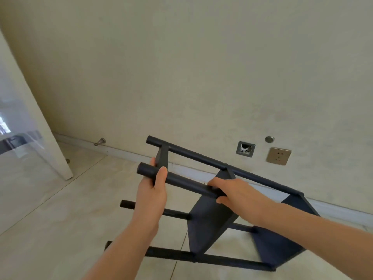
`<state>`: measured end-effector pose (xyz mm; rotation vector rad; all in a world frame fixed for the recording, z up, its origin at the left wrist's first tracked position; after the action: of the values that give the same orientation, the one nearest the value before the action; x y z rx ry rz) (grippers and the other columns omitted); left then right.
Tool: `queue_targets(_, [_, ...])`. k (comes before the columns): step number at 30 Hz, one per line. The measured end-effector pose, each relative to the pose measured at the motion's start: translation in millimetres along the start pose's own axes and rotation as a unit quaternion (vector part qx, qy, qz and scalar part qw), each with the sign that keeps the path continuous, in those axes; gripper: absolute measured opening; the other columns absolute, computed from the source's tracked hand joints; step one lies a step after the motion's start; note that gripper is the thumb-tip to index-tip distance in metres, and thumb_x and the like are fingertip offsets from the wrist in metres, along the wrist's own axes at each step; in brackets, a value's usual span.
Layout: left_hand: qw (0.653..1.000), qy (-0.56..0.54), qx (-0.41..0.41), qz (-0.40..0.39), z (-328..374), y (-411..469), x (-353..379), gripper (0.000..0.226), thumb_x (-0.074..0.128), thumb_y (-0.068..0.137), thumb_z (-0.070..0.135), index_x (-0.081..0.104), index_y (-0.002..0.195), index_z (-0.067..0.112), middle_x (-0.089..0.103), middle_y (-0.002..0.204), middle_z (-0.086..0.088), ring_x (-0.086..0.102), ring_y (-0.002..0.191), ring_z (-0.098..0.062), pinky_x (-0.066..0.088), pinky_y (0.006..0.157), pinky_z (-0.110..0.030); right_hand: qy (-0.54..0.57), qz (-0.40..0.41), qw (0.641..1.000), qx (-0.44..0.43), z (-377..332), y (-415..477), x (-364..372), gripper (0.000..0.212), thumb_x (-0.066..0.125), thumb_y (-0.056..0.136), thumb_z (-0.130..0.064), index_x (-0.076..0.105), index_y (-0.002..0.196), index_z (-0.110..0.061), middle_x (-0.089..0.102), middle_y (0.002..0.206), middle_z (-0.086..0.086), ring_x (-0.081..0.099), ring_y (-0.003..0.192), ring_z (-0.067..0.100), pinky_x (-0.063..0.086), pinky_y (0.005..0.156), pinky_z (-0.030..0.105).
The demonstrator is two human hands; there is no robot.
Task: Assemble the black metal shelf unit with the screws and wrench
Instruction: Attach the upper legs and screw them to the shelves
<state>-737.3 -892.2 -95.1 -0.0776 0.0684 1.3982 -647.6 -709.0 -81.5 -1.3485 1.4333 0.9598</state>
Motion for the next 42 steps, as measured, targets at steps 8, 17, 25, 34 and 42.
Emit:
queue_targets(8, [0.988,0.096,0.123,0.003,106,-11,31,0.040,0.049,0.102,0.043,0.045,0.142,0.042,0.049,0.119,0.019,0.047,0.135,-0.020,0.028,0.119,-0.056,0.124,0.077,0.989,0.021,22,-30,-48,0.039,0.056,0.100,-0.021,0.048,0.136,-0.033,0.062,0.128,-0.005,0.061,0.114,0.014,0.048,0.099,0.029])
queue_targets(17, [0.946,0.239,0.218,-0.007,185,-41,93,0.025,0.053,0.099,0.040,0.041,0.077,0.041,0.049,0.098,0.021,0.040,0.143,-0.024,0.024,0.117,-0.057,0.241,0.139,0.958,0.065,52,-71,-60,0.038,0.059,0.098,-0.021,0.047,0.131,-0.035,0.061,0.121,-0.010,0.060,0.116,0.015,0.047,0.102,0.033])
queue_targets(25, [0.932,0.270,0.239,-0.024,184,-78,149,0.035,0.060,0.094,0.047,0.048,0.066,0.030,0.055,0.081,0.017,0.034,0.146,-0.019,0.003,0.120,-0.060,0.316,0.126,0.935,0.099,94,-111,-53,0.032,0.068,0.092,-0.015,0.051,0.110,-0.037,0.062,0.103,-0.014,0.064,0.088,0.004,0.051,0.075,0.014])
queue_targets(34, [0.889,0.325,0.318,-0.056,175,-160,213,0.045,0.059,0.092,0.056,0.059,0.131,0.034,0.045,0.152,0.014,0.021,0.152,-0.016,0.000,0.117,-0.067,0.340,0.118,0.919,0.161,129,-181,-40,0.032,0.074,0.086,-0.013,0.053,0.108,-0.025,0.067,0.107,-0.003,0.068,0.096,0.016,0.056,0.091,0.031])
queue_targets(42, [0.849,0.389,0.349,-0.075,145,-204,243,0.086,0.021,0.079,0.085,0.044,0.149,0.039,0.033,0.161,0.013,0.009,0.155,-0.013,-0.004,0.119,-0.064,0.384,0.128,0.895,0.188,141,-225,-16,0.044,0.077,0.083,-0.009,0.053,0.114,-0.030,0.069,0.102,-0.006,0.070,0.094,0.013,0.056,0.090,0.030])
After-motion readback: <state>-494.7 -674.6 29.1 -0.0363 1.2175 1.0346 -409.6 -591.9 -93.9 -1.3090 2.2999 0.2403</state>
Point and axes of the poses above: each hand's wrist, its own y-axis towards the middle knuckle, its own x-axis out of the palm, z = x × y, the point moved 9 cm from there along y, towards the middle knuckle
